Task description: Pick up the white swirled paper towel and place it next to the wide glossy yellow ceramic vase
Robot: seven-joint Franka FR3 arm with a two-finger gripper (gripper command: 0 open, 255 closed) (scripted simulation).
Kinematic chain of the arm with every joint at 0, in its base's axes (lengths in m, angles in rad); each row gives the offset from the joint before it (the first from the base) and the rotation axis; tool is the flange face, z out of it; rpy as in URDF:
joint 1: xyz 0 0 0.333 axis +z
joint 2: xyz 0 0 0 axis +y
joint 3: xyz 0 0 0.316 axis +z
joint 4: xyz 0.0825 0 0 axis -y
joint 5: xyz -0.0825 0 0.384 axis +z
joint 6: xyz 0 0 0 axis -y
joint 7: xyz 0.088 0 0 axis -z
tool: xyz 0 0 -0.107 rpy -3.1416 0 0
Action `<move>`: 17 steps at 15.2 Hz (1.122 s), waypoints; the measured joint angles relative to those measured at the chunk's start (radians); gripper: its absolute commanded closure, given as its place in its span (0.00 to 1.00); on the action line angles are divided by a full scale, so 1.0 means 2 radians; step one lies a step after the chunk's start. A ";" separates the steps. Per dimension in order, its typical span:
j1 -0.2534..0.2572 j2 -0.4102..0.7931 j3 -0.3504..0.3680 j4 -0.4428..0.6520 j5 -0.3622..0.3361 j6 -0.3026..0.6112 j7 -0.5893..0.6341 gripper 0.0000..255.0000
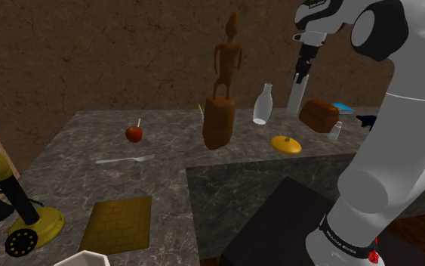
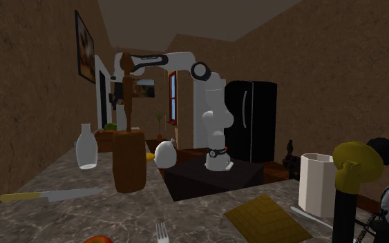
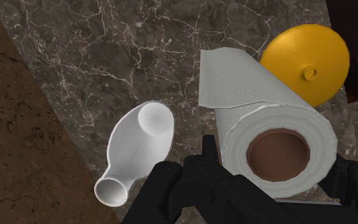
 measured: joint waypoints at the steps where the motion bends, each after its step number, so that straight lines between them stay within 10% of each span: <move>1: 0.000 0.000 0.000 -0.007 0.000 0.008 0.000 1.00; 17: 0.003 0.008 0.004 -0.105 0.008 0.111 -0.010 1.00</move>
